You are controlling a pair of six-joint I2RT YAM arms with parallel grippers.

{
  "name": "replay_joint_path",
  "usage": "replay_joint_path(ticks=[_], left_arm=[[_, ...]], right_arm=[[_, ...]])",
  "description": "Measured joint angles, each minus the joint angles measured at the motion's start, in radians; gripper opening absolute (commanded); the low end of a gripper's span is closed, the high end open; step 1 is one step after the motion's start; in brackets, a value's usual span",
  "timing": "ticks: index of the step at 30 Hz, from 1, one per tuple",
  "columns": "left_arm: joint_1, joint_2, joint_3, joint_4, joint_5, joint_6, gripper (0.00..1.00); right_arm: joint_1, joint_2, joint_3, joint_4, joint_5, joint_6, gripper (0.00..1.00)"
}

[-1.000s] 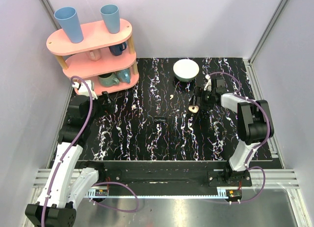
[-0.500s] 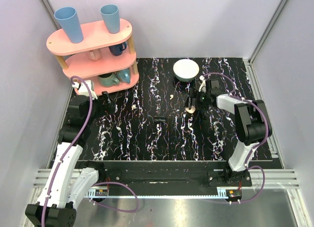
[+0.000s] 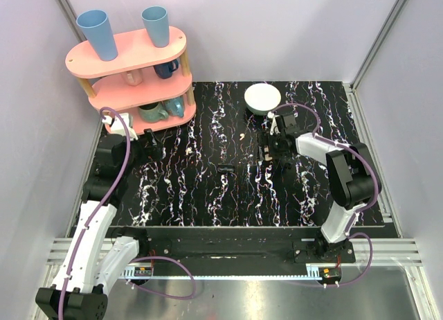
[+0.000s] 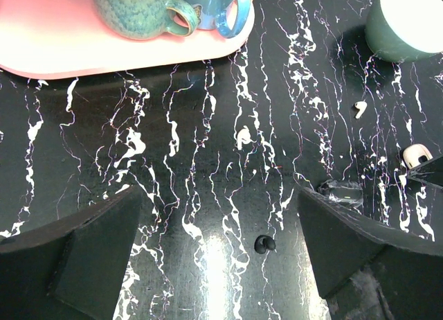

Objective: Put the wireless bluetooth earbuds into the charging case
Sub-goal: Pick up the charging case from the center of the board.

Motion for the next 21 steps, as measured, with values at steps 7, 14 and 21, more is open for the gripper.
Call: replay_joint_path(ticks=[7, 14, 21], left_arm=[[0.0, 0.004, 0.0, 0.0, 0.006, 0.0, 0.99], [0.001, 0.009, 0.0, 0.0, 0.01, 0.0, 0.99], [0.002, 0.014, 0.0, -0.003, 0.008, 0.0, 0.99]], right_arm=[[0.046, 0.034, 0.058, -0.082, 0.195, -0.066, 0.9], [0.054, 0.053, 0.077, -0.103, 0.268, -0.097, 0.88], [0.068, 0.064, 0.087, -0.106, 0.295, -0.116, 0.86]])
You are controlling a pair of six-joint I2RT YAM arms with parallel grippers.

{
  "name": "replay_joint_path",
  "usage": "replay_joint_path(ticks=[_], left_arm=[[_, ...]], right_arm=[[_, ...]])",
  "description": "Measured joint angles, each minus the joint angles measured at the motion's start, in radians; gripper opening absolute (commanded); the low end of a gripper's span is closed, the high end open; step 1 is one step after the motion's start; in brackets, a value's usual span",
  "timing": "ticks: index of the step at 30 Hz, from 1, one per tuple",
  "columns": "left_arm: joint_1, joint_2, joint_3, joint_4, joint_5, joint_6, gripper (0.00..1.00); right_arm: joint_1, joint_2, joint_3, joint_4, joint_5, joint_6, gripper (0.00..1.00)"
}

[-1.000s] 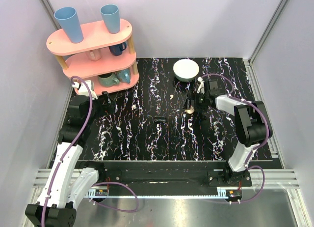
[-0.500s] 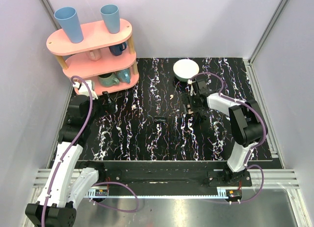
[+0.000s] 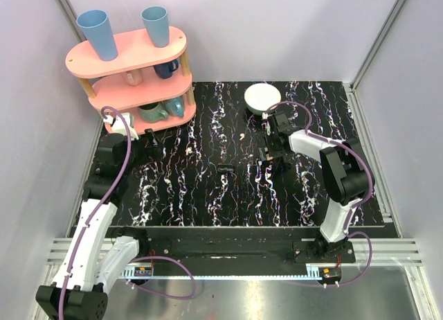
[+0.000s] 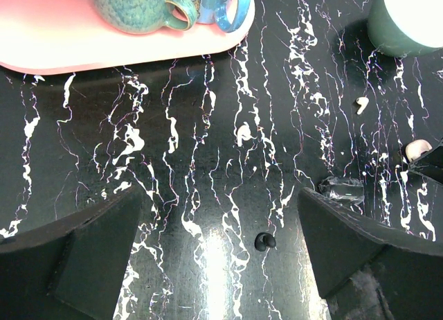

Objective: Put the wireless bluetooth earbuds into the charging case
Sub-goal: Pick up the charging case from the center of the board.

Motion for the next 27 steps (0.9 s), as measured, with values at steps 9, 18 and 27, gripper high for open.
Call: replay_joint_path(ticks=[9, 18, 27], left_arm=[[0.0, 0.0, 0.0, -0.001, 0.0, 0.0, 0.99], [0.0, 0.0, 0.0, -0.001, 0.0, 0.0, 0.99], [0.0, -0.001, 0.0, -0.001, 0.0, 0.0, 0.99]], right_arm=[[0.007, 0.003, 0.006, 0.0, 0.008, -0.035, 0.79], [0.01, 0.008, 0.013, 0.0, 0.008, -0.063, 0.77], [0.022, 0.01, 0.017, 0.0, 0.014, -0.071, 0.73]])
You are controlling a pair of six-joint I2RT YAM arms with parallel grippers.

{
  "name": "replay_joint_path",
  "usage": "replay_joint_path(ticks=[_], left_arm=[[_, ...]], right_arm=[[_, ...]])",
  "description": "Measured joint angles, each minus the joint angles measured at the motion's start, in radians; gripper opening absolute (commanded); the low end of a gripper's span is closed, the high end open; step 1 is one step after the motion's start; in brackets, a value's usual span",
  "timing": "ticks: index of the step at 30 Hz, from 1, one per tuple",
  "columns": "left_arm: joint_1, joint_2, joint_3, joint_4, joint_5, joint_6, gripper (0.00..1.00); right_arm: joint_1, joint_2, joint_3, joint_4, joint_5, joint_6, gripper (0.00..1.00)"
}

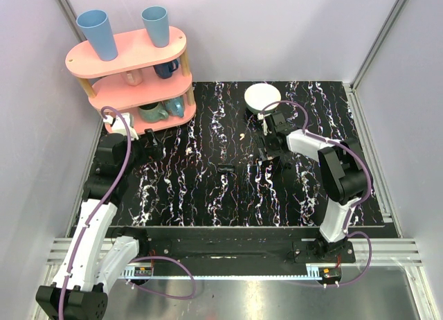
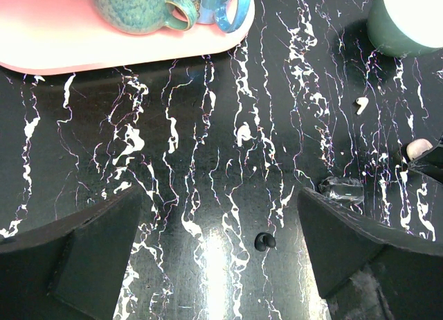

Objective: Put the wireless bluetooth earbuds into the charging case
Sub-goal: Pick up the charging case from the center of the board.

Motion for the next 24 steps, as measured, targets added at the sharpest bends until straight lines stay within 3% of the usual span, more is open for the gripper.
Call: replay_joint_path(ticks=[9, 13, 14, 16, 17, 18, 24], left_arm=[[0.0, 0.0, 0.0, 0.0, 0.0, 0.0, 0.99], [0.0, 0.0, 0.0, 0.0, 0.0, 0.0, 0.99], [0.0, 0.0, 0.0, 0.0, 0.0, 0.0, 0.99], [0.0, 0.0, 0.0, 0.0, -0.007, -0.017, 0.99], [0.0, 0.0, 0.0, 0.0, -0.016, -0.032, 0.99], [0.0, 0.0, 0.0, -0.001, -0.023, -0.045, 0.99], [0.0, 0.001, 0.0, 0.002, 0.034, -0.064, 0.99]], right_arm=[[0.013, 0.011, 0.012, 0.0, -0.001, -0.012, 0.59], [0.013, 0.012, 0.014, 0.0, 0.0, -0.02, 0.38], [0.013, 0.012, 0.014, 0.0, 0.0, -0.023, 0.27], [0.013, 0.012, 0.014, 0.0, 0.0, -0.026, 0.25], [0.013, 0.012, 0.014, 0.0, -0.001, -0.027, 0.13], [0.013, 0.011, 0.014, 0.0, -0.002, -0.027, 0.1], [0.036, -0.074, -0.013, -0.028, -0.037, -0.028, 0.08]])
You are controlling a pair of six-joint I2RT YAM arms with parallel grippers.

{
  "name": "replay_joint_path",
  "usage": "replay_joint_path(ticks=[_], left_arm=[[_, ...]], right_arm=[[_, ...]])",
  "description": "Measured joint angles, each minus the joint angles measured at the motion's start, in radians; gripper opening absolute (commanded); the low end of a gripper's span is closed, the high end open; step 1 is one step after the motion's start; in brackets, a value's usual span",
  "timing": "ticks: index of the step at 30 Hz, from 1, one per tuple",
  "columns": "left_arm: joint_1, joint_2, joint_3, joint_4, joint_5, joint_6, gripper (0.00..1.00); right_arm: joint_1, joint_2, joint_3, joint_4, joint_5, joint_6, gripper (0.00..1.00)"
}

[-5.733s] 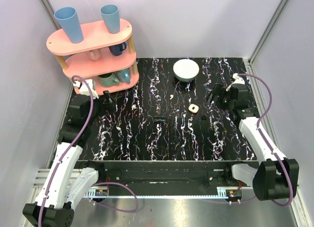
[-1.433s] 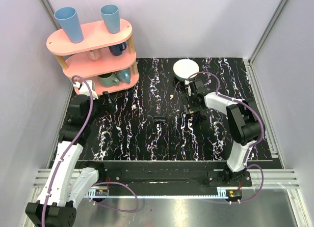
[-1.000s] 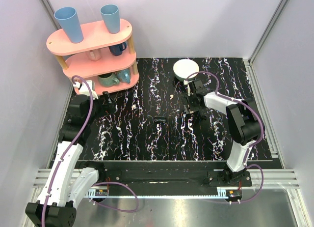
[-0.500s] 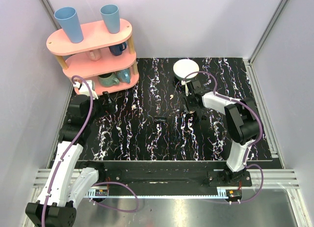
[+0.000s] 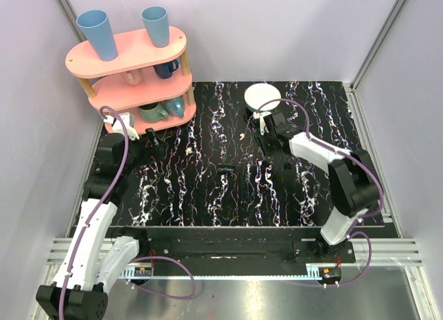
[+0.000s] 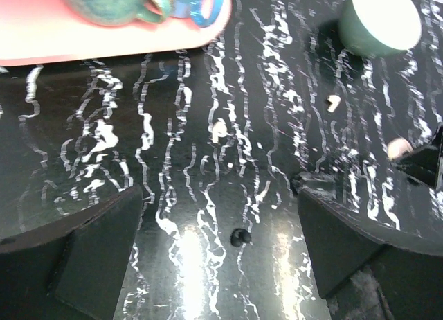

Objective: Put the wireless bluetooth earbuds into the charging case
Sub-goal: Pick up the charging case from the center of the board, then pass from the right arm to the left

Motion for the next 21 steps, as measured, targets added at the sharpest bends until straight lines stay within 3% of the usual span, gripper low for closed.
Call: replay_joint_path(ticks=[10, 17, 21], left_arm=[[0.0, 0.107, 0.0, 0.045, 0.365, -0.008, 0.99], [-0.052, 0.172, 0.02, 0.098, 0.517, -0.042, 0.99], [-0.124, 0.209, 0.041, 0.143, 0.559, -0.073, 0.93]], right_arm=[[0.222, -0.449, -0.054, 0.076, -0.121, -0.065, 0.02], [0.352, -0.571, -0.122, 0.099, -0.131, -0.135, 0.02], [0.429, -0.604, -0.152, 0.105, -0.13, -0.188, 0.0]])
